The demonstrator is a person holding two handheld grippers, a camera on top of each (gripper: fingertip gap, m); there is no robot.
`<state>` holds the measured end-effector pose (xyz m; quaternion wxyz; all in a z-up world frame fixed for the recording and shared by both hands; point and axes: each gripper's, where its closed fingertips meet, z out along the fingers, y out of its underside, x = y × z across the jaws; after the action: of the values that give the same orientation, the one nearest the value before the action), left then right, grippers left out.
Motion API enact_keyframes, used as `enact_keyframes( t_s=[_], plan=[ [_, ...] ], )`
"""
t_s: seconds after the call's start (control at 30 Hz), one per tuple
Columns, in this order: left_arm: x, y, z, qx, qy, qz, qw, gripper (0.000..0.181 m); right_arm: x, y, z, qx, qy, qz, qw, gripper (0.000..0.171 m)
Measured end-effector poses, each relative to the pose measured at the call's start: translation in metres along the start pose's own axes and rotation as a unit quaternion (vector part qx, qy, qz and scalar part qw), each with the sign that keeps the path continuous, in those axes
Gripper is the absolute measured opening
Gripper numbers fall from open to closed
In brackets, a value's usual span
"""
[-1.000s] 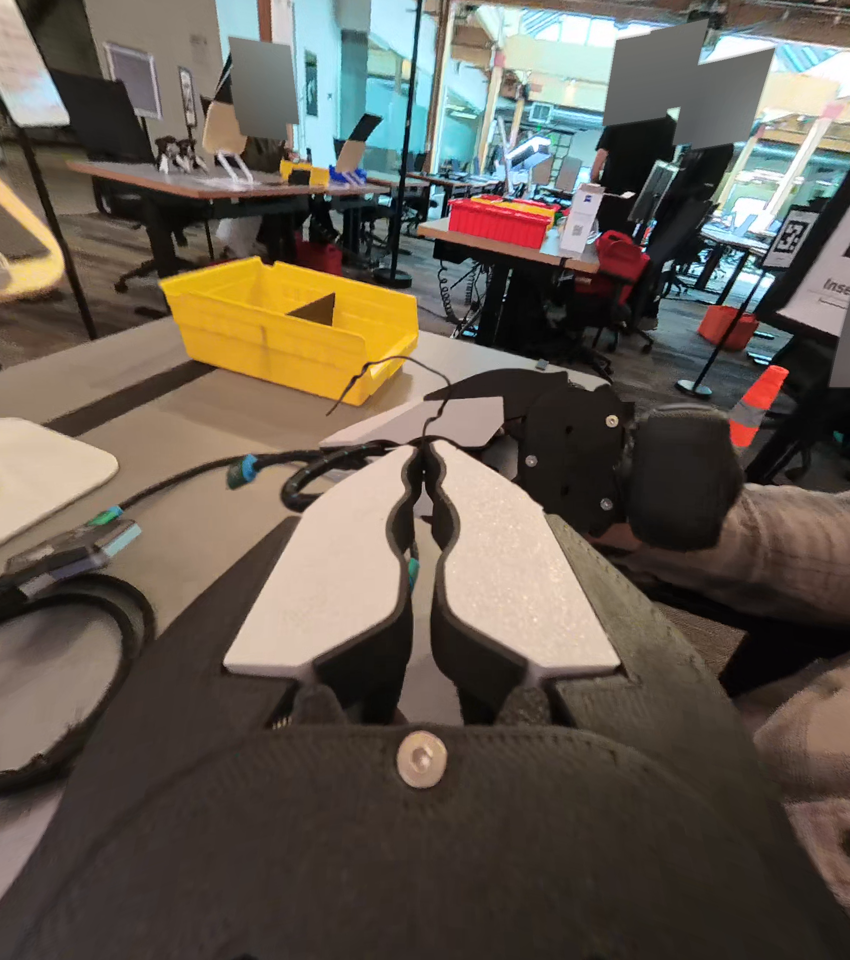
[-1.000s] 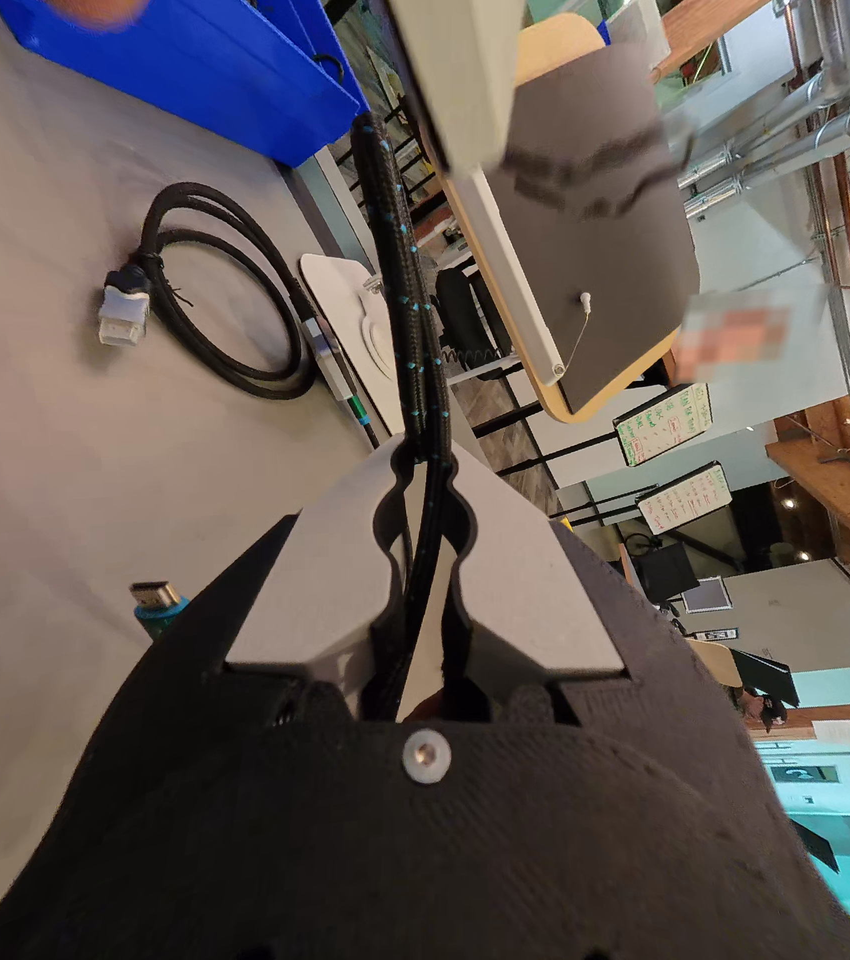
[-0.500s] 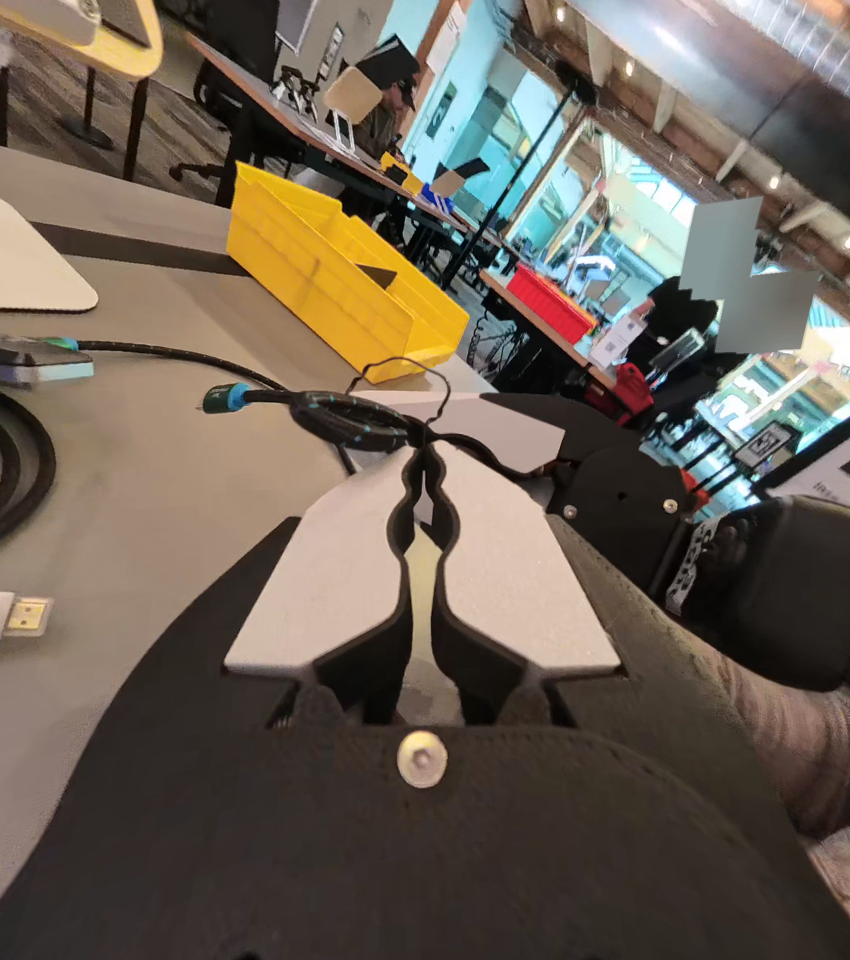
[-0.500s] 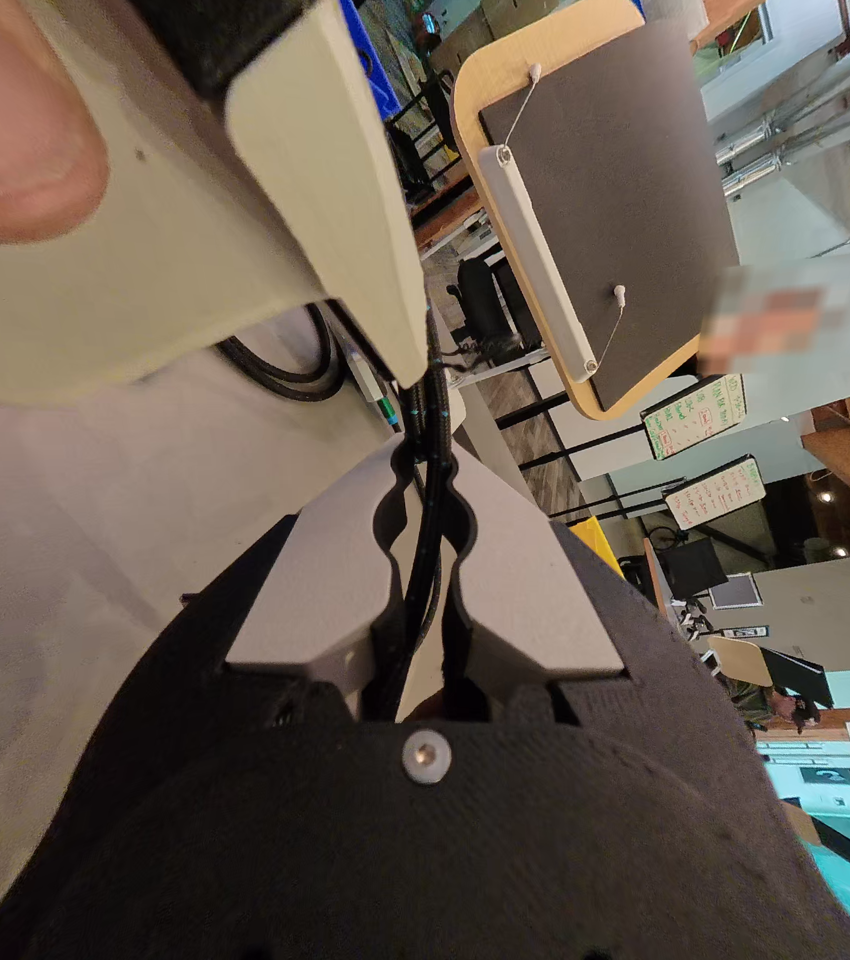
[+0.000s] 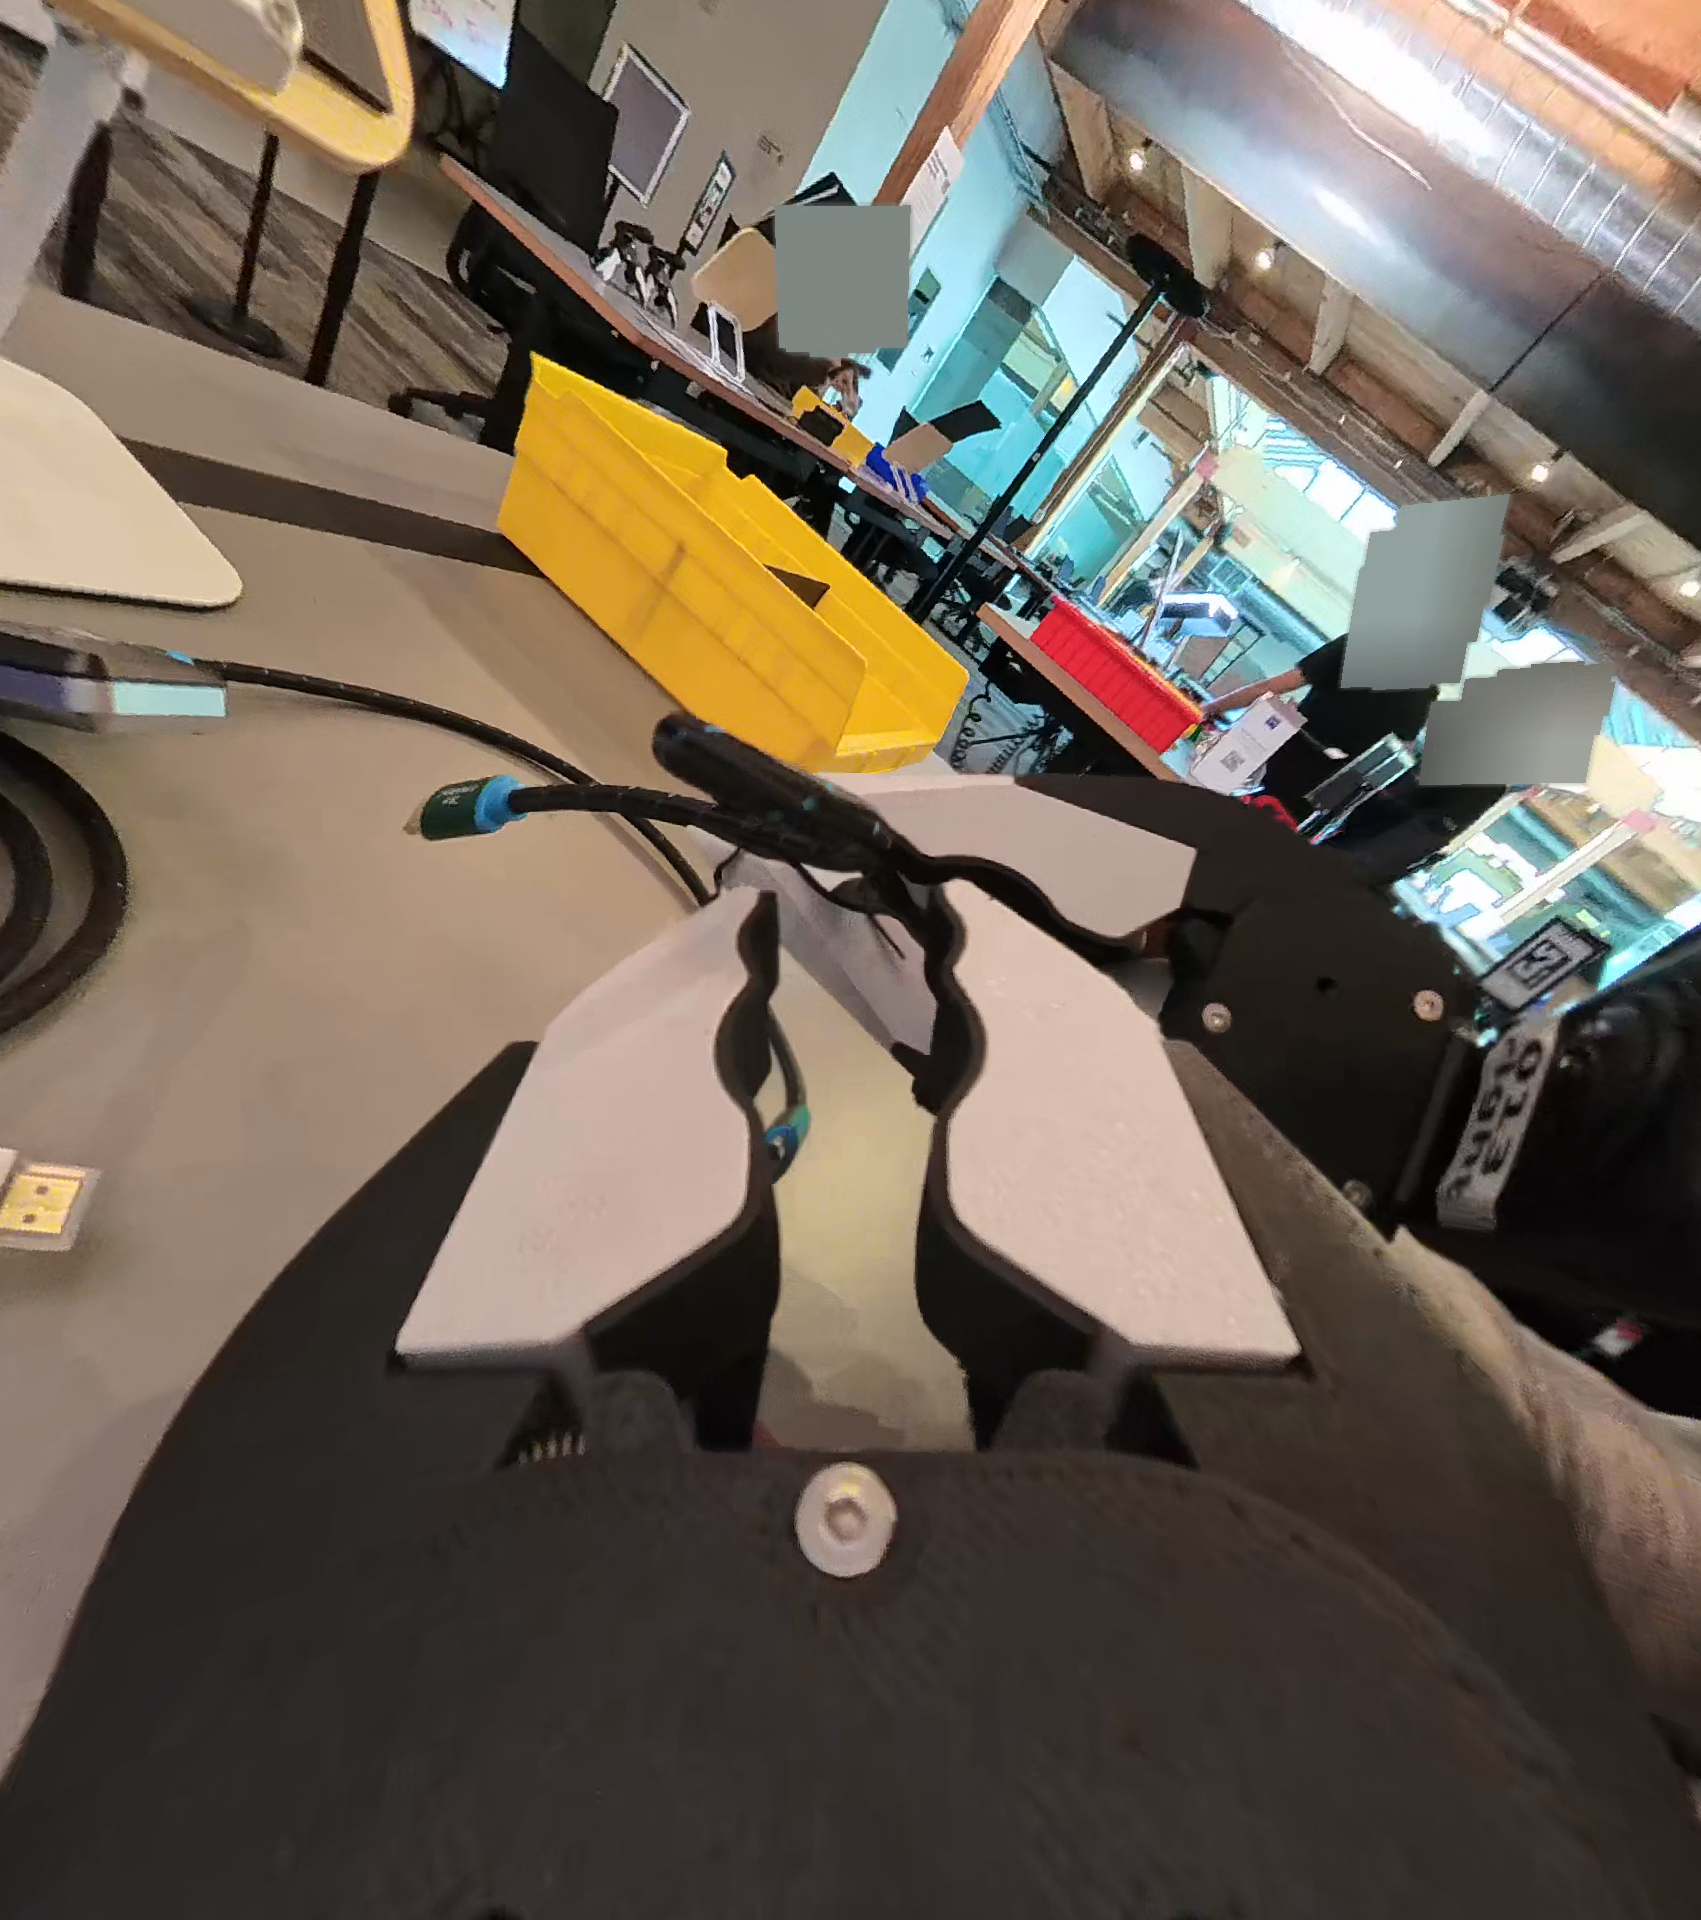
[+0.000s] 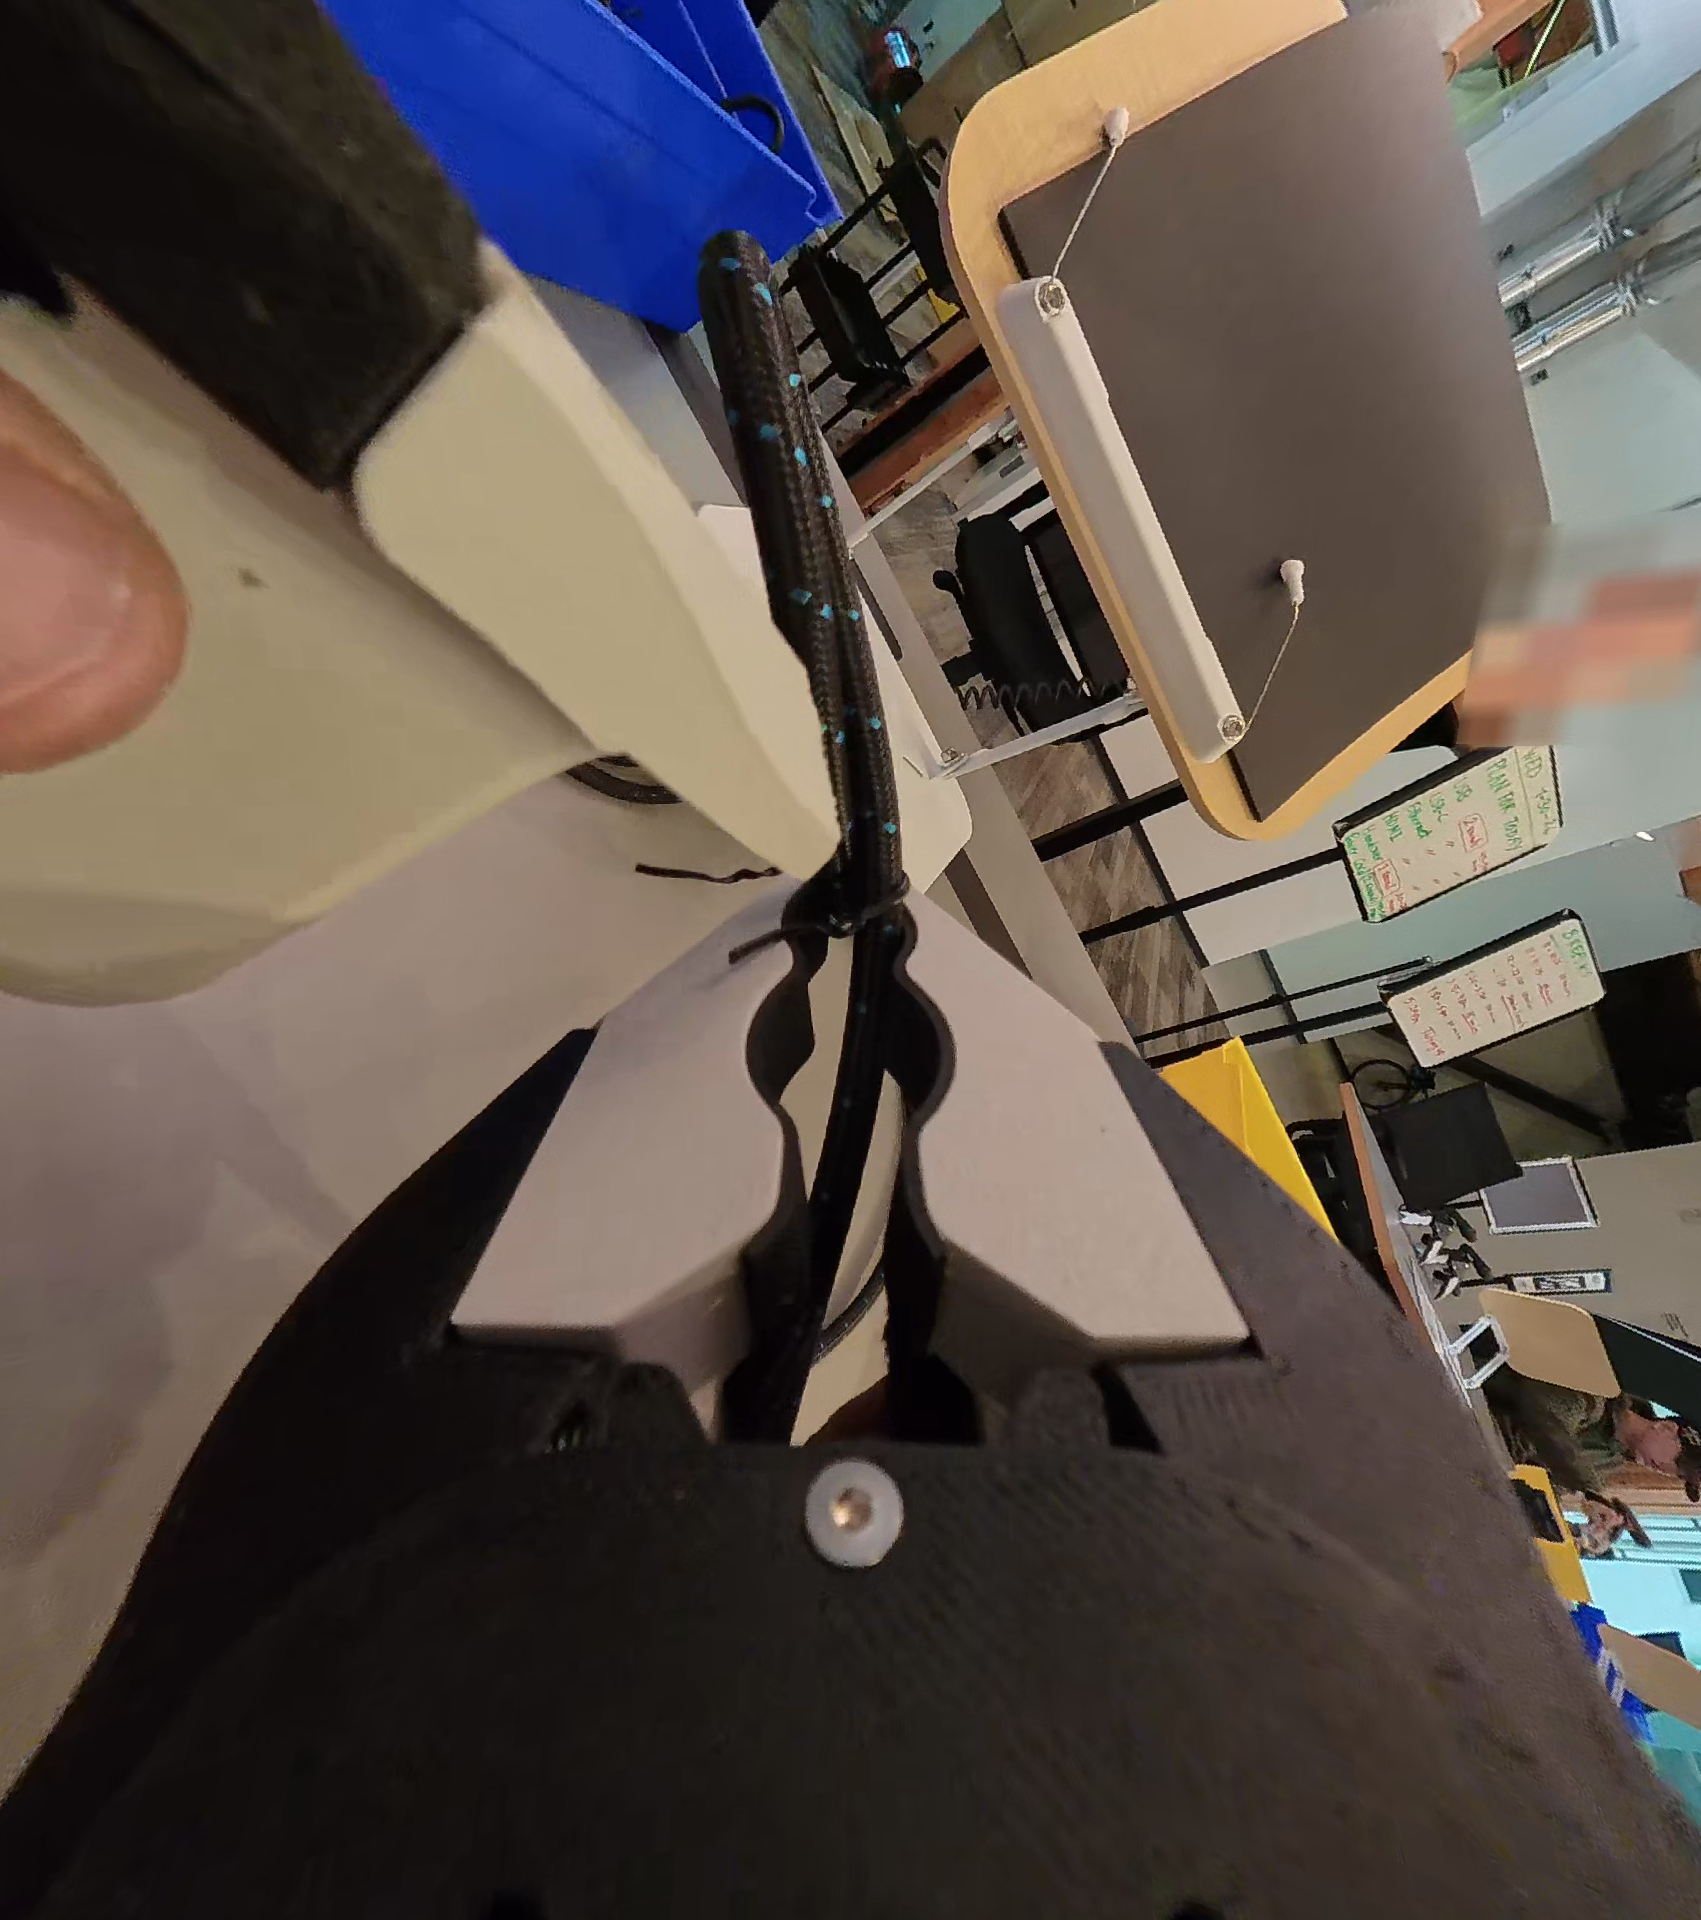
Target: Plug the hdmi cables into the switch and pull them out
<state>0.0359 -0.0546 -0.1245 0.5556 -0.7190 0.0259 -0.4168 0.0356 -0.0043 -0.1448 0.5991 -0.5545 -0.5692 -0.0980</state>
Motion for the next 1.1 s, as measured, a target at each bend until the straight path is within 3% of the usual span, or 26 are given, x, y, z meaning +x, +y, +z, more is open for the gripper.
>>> enact_keyframes(
  t_s=[0.07,0.2,0.33,0.57,0.8,1.1],
  plan=[
    [-0.002,0.002,-0.003,0.000,-0.011,0.036,0.999,0.035,0.002,0.000,-0.001,0.004,0.004,0.002,1.000,0.003],
    [-0.016,0.001,-0.008,0.003,-0.039,0.087,0.995,0.068,0.006,-0.003,-0.005,0.013,0.013,0.001,1.000,0.003],
    [-0.014,0.003,0.001,-0.025,-0.003,0.052,0.998,0.089,0.006,-0.008,-0.007,0.019,0.023,-0.013,0.999,0.003],
    [-0.004,0.006,0.017,-0.050,0.043,-0.002,0.998,0.079,0.008,-0.015,-0.010,0.026,0.037,-0.029,0.999,0.003],
    [0.005,0.006,0.019,-0.032,0.040,0.030,0.998,0.039,0.009,-0.015,-0.010,0.025,0.049,-0.039,0.998,0.003],
    [0.009,0.002,0.017,-0.010,0.037,0.030,0.999,0.037,0.013,-0.019,-0.012,0.034,0.060,-0.040,0.997,0.004]
  ],
)
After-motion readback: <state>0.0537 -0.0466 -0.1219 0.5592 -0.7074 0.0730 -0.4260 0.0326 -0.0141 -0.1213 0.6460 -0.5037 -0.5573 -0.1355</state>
